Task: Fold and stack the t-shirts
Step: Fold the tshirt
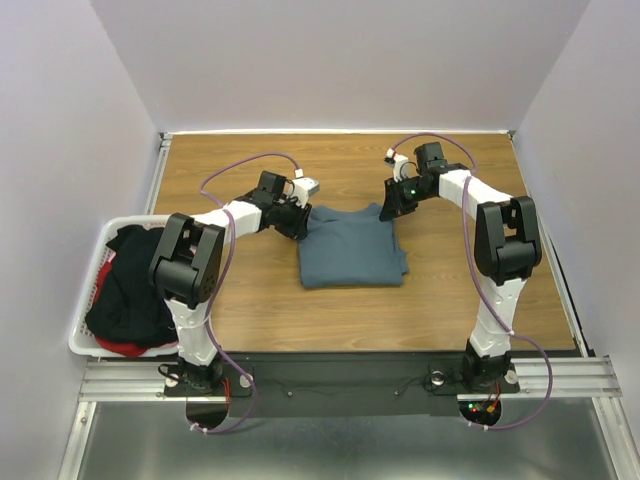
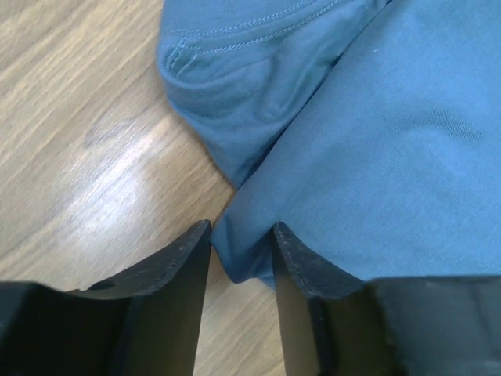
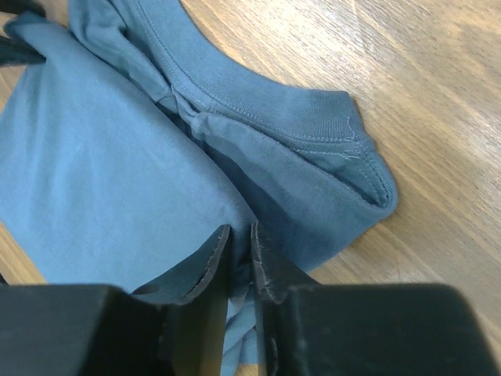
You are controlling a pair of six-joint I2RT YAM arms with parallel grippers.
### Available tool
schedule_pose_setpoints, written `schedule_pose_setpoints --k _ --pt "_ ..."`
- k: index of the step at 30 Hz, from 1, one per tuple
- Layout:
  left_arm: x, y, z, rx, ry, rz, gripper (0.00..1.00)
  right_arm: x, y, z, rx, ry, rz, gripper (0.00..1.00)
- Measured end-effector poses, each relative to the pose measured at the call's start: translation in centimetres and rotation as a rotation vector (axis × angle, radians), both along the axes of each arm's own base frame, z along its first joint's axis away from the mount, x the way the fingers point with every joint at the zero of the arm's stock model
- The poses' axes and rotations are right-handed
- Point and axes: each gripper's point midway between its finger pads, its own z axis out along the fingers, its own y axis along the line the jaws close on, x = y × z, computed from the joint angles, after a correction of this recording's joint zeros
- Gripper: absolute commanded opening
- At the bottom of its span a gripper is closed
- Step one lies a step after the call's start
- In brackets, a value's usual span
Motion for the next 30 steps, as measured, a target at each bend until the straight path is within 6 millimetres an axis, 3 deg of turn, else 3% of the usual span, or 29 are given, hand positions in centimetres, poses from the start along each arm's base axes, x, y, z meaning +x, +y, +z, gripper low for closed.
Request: schedule_pose_setpoints --k 1,2,4,9,12,15,22,26,30 --pt "0.0 -0.1 -0.1 -0.003 0.003 -0.004 0.23 0.0 0.0 0.0 0.001 0.001 0.000 0.12" --pt "-0.1 -0.2 -0.1 -0.007 0.006 -0.008 0.08 0.0 0.0 0.0 0.002 0.002 0.001 0.09" --pt "-0.2 -0.3 -0.1 -0.014 0.012 -0.012 0.00 -0.1 0.1 0.0 0.004 0.004 0.002 0.01" --pt "-0.2 -0.4 0.1 -0.017 0.004 -0.026 0.00 -0.4 0.0 0.2 0.007 0.013 -0.008 0.01" --pt "-0.4 -0.4 1.2 -0.021 -0.019 -0.030 0.00 -0.9 0.0 1.1 0.011 0.011 -0.017 0.01" --pt "-0.5 -0.5 4.1 -0.038 -0.080 -0.035 0.00 -1.7 -0.2 2.9 0.019 -0.011 -0.027 0.01" --pt "-1.5 -1.6 13.5 -0.116 -0.300 -0.059 0.00 -3.2 -0.7 8.2 0.036 -0.112 -0.063 0.01" --pt "-2.1 -2.1 15.7 -0.136 -0.355 -0.070 0.00 -3.5 -0.8 9.6 0.040 -0.138 -0.080 0.01" --pt "-2.1 -2.2 15.5 -0.126 -0.356 -0.070 0.00 -3.6 -1.0 9.3 0.030 -0.126 -0.098 0.01"
